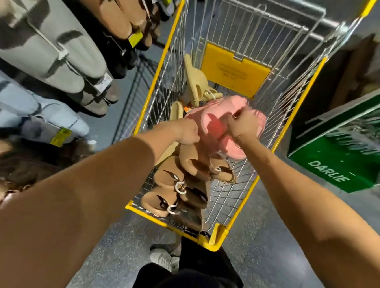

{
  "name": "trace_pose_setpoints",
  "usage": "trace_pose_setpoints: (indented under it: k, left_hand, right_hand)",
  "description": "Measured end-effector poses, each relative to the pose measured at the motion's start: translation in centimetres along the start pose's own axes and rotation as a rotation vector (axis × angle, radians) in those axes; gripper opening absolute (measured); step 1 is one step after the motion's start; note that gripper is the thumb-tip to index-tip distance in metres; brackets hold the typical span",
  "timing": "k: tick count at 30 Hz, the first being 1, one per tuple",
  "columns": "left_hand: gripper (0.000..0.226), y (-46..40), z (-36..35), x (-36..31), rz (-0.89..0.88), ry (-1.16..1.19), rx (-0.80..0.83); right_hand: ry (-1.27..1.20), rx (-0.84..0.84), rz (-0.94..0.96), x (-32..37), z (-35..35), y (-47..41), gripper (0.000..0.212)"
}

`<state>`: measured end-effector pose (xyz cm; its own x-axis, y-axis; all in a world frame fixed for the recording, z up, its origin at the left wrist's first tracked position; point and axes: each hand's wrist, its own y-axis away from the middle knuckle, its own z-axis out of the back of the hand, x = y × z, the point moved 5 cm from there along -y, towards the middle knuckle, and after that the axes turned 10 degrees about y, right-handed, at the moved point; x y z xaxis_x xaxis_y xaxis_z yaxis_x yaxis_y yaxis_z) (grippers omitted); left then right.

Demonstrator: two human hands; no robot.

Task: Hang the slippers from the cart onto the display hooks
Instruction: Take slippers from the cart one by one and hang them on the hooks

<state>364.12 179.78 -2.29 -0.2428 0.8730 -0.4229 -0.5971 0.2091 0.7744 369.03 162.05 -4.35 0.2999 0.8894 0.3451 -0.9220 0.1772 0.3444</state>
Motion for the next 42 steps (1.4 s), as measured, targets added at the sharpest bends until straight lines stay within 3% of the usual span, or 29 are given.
trace_pose_setpoints:
  k: [5, 9, 13, 17, 20, 22, 25, 30, 32, 37, 42]
  left_hand:
    - [0.058, 4.4, 1.4, -0.4, -0.032, 0.065, -0.013]
    - [0.088, 8.6, 1.8, 0.6, -0.128, 0.281, -0.096]
    - [0.046, 13.3, 3.6, 3.3, -0.081, 0.755, -0.427]
    - [0.067, 18.0, 5.2, 7.1, -0.009, 1.166, -0.875]
    - [0.051, 22.7, 7.3, 9.2, -0.038, 1.316, -1.094]
    - [0.049, 26.5, 9.3, 10.2, -0.098, 1.338, -1.212]
    - [0.044, 33.4, 12.3, 11.5, -0.23, 1.337, -1.355]
    - [0.07, 44.2, 15.2, 12.8, -0.305, 1.155, -1.545]
    - [0.068, 47.7, 15.6, 13.6, -0.332, 1.142, -1.594]
    - [0.04, 55.1, 16.2, 15.4, -0.442, 1.049, -1.604]
    - [0.061, 59.1, 16.7, 17.1, -0.479, 1.023, -1.42]
  right_hand:
    - [-0.21, -0.095, -0.07, 3.5, 6.3, 0.9, 0.027]
    - [-0.491, -0.071, -0.097, 8.1, 8.9, 3.9, 0.019]
    - [-0.951, 0.092, -0.105, 14.7, 10.9, 9.6, 0.025]
    - [-1.19, 0.19, -0.054, 21.5, 13.4, 15.3, 0.014]
    - [-1.155, 0.272, 0.126, 26.5, 15.6, 19.8, 0.011]
    - [-1.201, 0.341, 0.213, 29.4, 17.1, 23.0, 0.018]
    - [-1.2, 0.454, 0.348, 33.1, 19.1, 27.7, 0.009]
    - [-1.168, 0.608, 0.582, 37.5, 22.3, 35.1, 0.019]
    - [-1.149, 0.645, 0.701, 39.0, 24.1, 38.1, 0.026]
    - [-1.222, 0.742, 0.85, 43.6, 27.9, 43.3, 0.021]
    - [-1.24, 0.826, 0.916, 48.3, 29.1, 47.3, 0.016]
